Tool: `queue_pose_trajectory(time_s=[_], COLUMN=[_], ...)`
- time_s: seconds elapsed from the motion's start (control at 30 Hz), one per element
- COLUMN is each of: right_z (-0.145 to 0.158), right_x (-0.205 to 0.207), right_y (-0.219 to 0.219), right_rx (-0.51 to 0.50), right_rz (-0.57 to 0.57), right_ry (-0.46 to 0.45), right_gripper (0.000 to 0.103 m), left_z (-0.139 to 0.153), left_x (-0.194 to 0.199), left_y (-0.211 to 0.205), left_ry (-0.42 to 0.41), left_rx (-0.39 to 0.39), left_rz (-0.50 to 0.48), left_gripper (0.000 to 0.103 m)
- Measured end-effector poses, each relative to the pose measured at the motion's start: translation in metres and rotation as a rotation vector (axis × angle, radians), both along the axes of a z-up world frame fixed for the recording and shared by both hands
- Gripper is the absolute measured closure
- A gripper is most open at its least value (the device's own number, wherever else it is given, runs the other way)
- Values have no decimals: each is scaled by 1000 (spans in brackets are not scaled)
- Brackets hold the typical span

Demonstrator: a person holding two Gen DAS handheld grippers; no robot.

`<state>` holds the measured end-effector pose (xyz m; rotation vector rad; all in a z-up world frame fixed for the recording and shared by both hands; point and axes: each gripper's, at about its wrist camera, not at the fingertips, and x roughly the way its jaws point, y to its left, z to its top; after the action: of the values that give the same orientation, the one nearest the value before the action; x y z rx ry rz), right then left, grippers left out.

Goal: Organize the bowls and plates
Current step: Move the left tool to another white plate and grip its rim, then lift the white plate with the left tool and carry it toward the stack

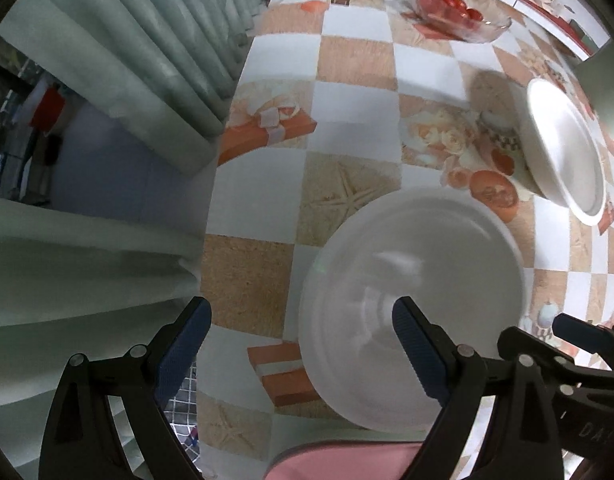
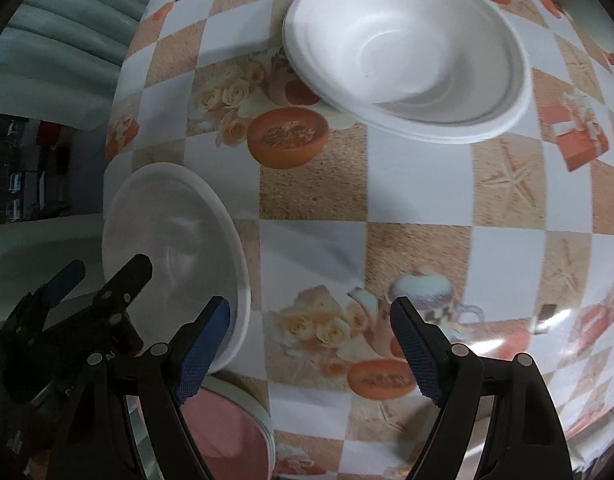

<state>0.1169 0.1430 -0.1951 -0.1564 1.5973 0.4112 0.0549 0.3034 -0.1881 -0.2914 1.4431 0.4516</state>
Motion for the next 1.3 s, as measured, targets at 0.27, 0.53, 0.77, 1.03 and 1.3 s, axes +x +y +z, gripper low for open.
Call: queue_pose_trajectory(time_s=[0.27,0.53,0.77,1.03,1.3], right_z=[-14,-15,-13,-11,-9], right_x=[-2,-12,-12,-2,10], right_y=[10,31,14,-42,-90], right_rx=[-12,56,4,-47,-82], right_rz=[21,98,124,80,25], right_ry=[15,44,69,83,84], right_gripper=[26,84,87,87,86], left_z=[-18,-13,-16,-16,-14], left_x=[4,8,10,19,29], left_y=[11,-3,-36,-98,-158], left_ry=[47,11,25,30,31], left_rx=[-4,-64,-107,-135,-145], left_rz=[22,-26,-62,-141,-193], left_gripper=[36,75,76,75,75])
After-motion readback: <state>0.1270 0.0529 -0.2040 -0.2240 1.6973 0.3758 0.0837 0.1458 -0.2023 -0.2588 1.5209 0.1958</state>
